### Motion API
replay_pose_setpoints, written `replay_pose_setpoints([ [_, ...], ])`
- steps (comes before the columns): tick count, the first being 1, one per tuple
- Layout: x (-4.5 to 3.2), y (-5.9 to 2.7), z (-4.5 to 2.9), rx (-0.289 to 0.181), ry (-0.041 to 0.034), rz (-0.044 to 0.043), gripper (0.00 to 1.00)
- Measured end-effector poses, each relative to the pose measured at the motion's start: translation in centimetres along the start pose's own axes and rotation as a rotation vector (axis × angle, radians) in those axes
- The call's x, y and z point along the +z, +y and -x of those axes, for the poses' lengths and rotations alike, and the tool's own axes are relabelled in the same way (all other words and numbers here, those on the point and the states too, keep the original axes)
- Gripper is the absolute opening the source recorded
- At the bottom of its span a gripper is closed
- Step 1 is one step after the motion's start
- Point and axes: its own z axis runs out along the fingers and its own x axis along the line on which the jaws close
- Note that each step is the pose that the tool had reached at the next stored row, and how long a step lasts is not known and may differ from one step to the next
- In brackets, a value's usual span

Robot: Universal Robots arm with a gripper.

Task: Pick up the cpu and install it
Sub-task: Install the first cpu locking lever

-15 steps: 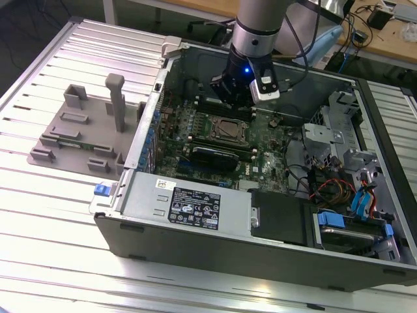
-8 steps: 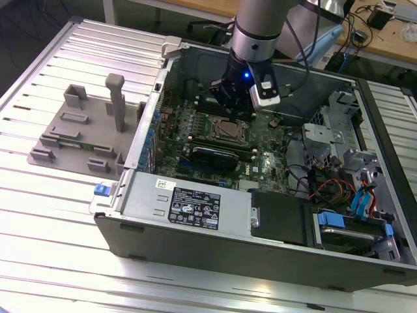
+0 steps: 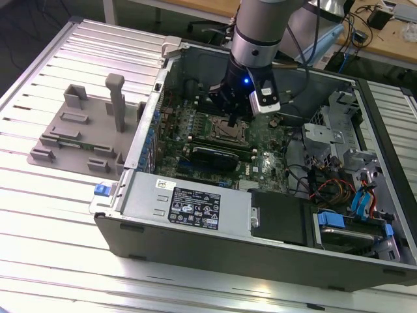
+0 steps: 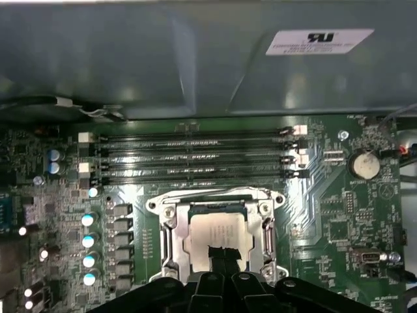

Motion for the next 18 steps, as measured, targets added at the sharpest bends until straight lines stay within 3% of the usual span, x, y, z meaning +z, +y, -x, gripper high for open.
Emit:
replay_pose_setpoints([
  [1, -0.01, -0.03, 0.00, 0.000, 0.0080, -0.0057, 0.11],
  [3, -0.01, -0.04, -0.01, 0.000, 0.0163, -0.0113, 0.11],
  [10, 0.00, -0.04, 0.11, -0.007, 0.0168, -0.0111, 0.11],
  [18, 0.01, -0.04, 0.57, -0.061, 0.0182, -0.0094, 0.11],
])
